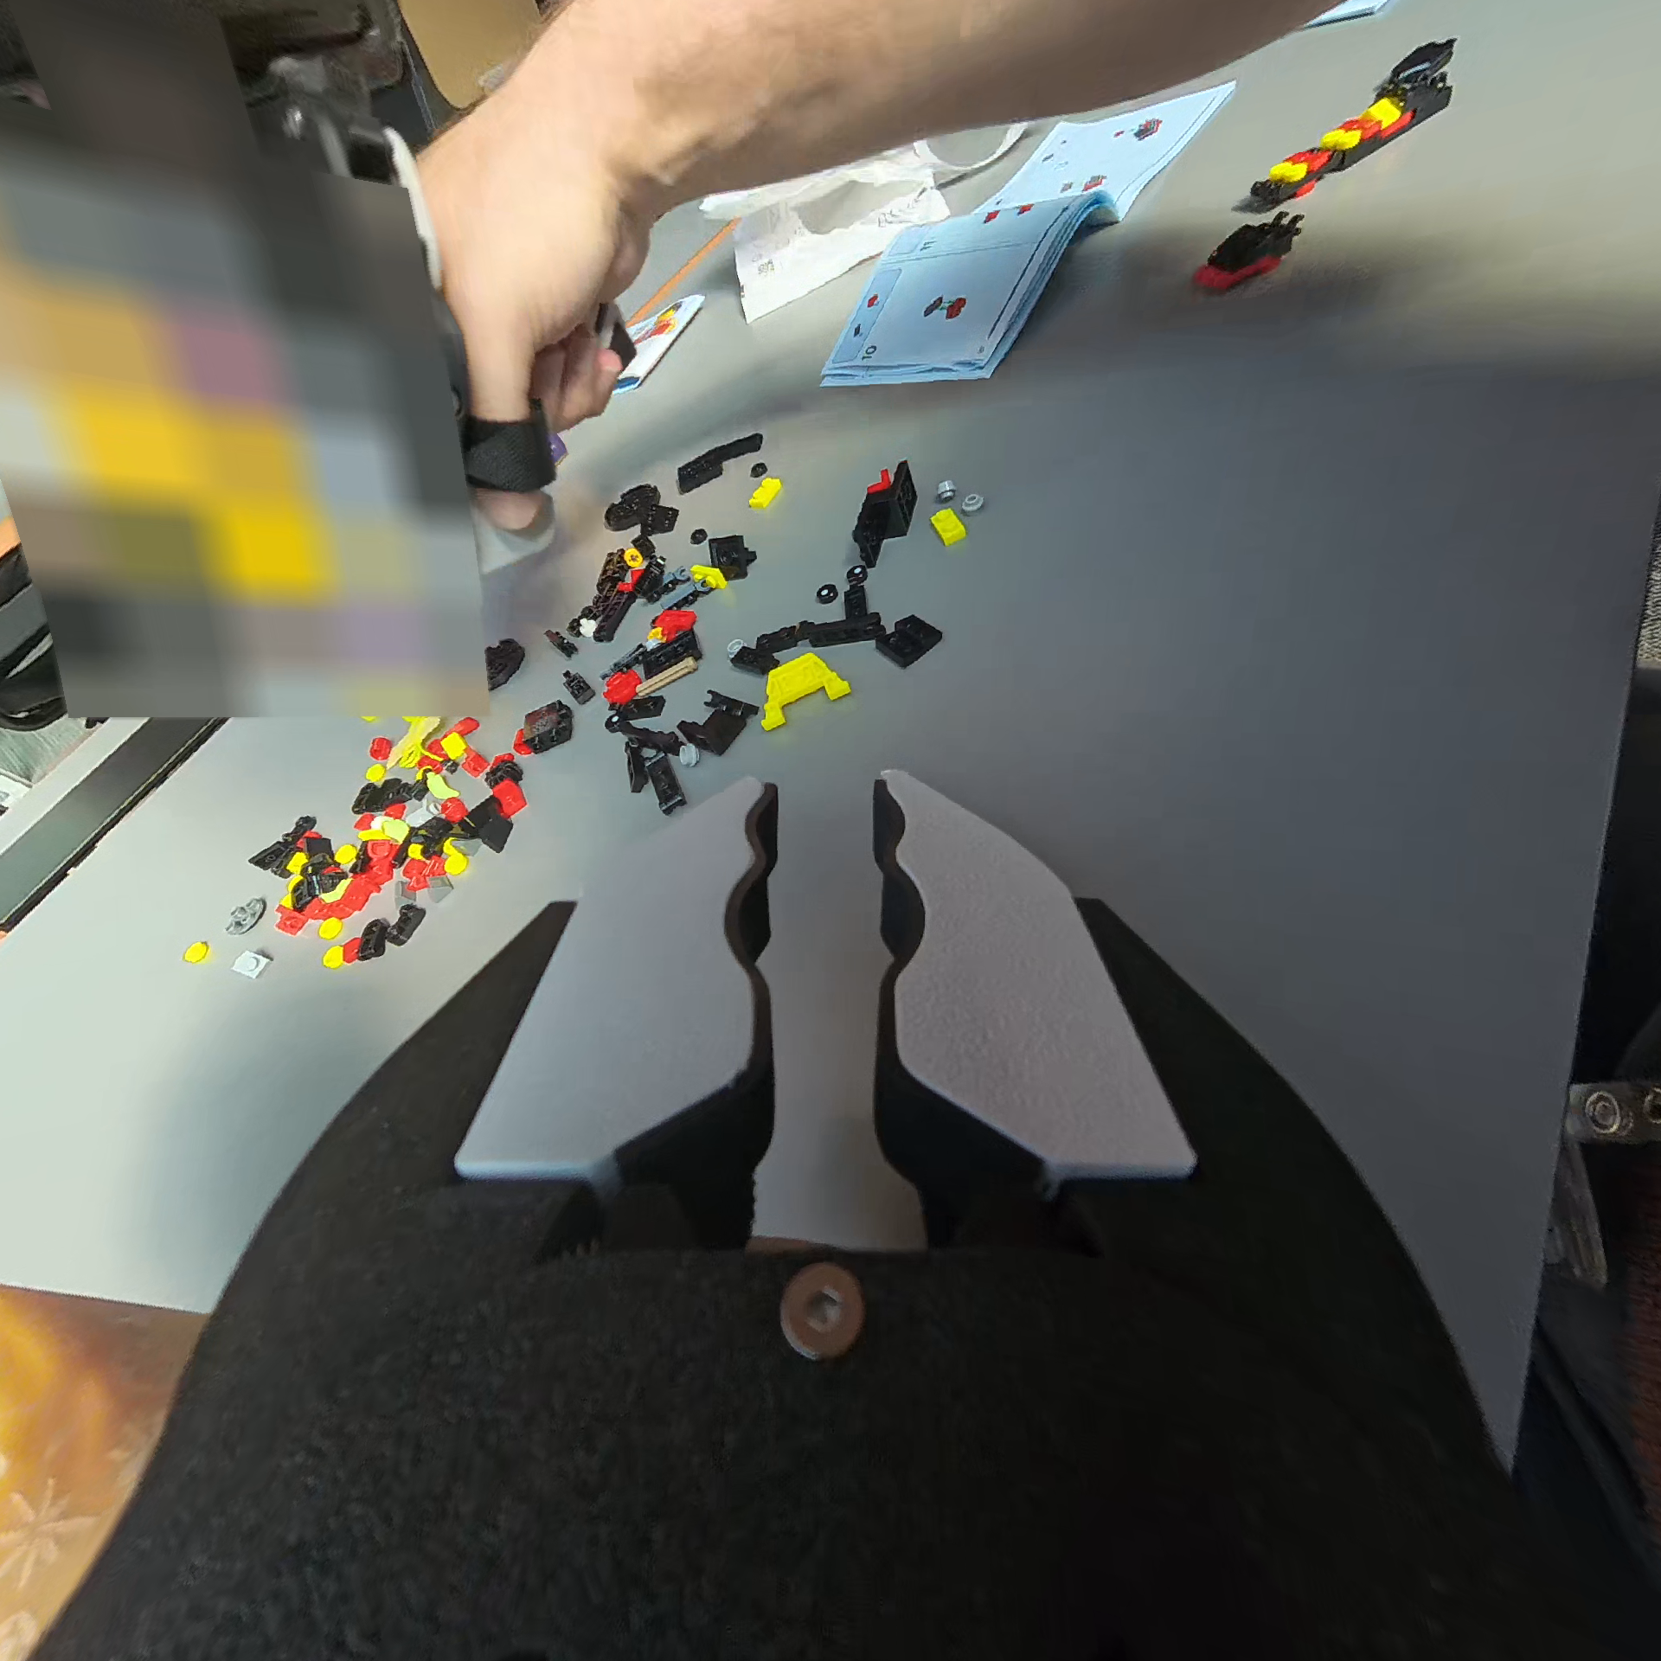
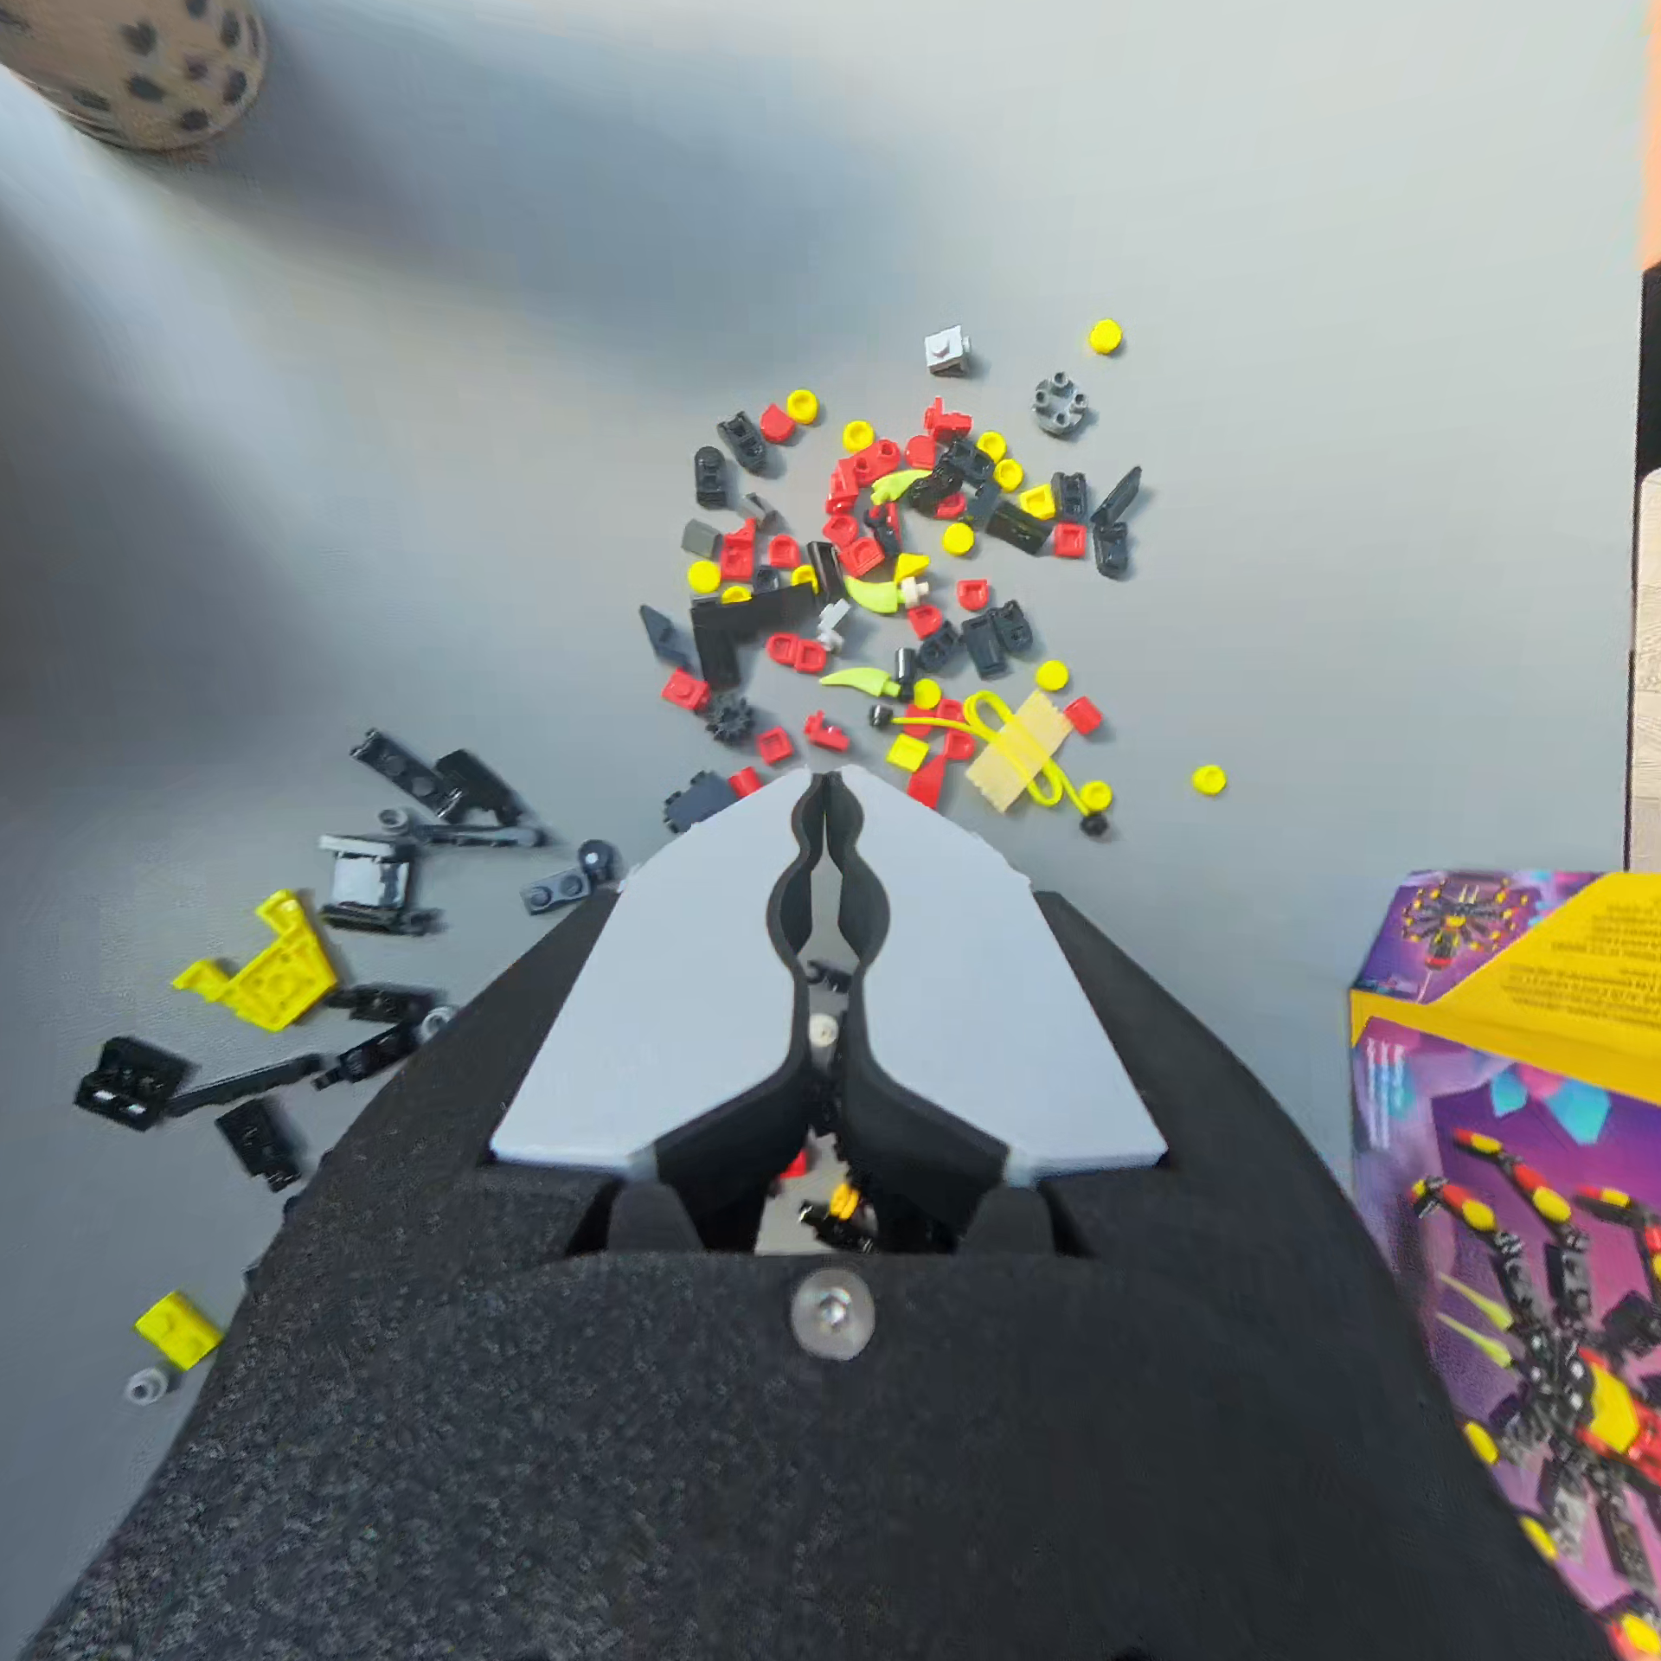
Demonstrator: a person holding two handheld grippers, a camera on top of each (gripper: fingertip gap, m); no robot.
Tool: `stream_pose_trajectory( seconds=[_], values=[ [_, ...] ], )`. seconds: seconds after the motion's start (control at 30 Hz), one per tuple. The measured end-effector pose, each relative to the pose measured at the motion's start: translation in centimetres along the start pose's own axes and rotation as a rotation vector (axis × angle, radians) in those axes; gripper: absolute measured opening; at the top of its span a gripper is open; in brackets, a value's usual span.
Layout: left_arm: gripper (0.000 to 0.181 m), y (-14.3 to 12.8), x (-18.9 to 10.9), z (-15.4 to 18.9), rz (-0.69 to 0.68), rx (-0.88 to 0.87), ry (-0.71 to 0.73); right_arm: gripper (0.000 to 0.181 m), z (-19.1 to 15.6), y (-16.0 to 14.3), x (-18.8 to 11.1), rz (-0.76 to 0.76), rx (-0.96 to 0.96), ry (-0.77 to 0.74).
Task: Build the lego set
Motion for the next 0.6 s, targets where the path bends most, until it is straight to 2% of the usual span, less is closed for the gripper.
stream_pose_trajectory(
  seconds=[0.1,0.23,0.33,0.4,0.47,0.53,0.6],
  values=[
    [0.020,0.1,0.7,0.1,-0.011,0.003,-0.014,0.000,-4.8,-3.7,-4.3,-0.004,0.096,-0.106],
    [0.021,0.9,3.2,-0.2,-0.043,-0.023,-0.029,0.006,-11.7,-8.1,-9.2,0.028,0.251,-0.237],
    [0.022,2.6,5.3,-0.7,-0.041,-0.046,-0.037,0.008,-14.3,-9.6,-12.1,0.087,0.290,-0.313],
    [0.022,4.4,6.3,-1.3,-0.041,-0.057,-0.046,0.008,-13.2,-10.3,-14.3,0.081,0.297,-0.405],
    [0.022,6.8,6.9,-1.4,-0.019,-0.081,-0.081,0.007,-11.6,-10.0,-16.0,0.159,0.332,-0.405],
    [0.022,8.8,7.5,-0.8,0.014,-0.141,-0.144,0.007,-8.9,-9.4,-16.3,0.235,0.371,-0.363],
    [0.022,9.7,8.0,0.7,0.053,-0.212,-0.213,0.006,-5.4,-8.2,-14.9,0.270,0.392,-0.327]
  ],
)
Point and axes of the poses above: each gripper's, where its closed fingertips meet, x out along the fingers, y out of its top, z = x × y across the jaws, the point moved 2 cm from there along -x, back along the fingers, and after that the axes turned 3 degrees about y, right-handed, at the moved point
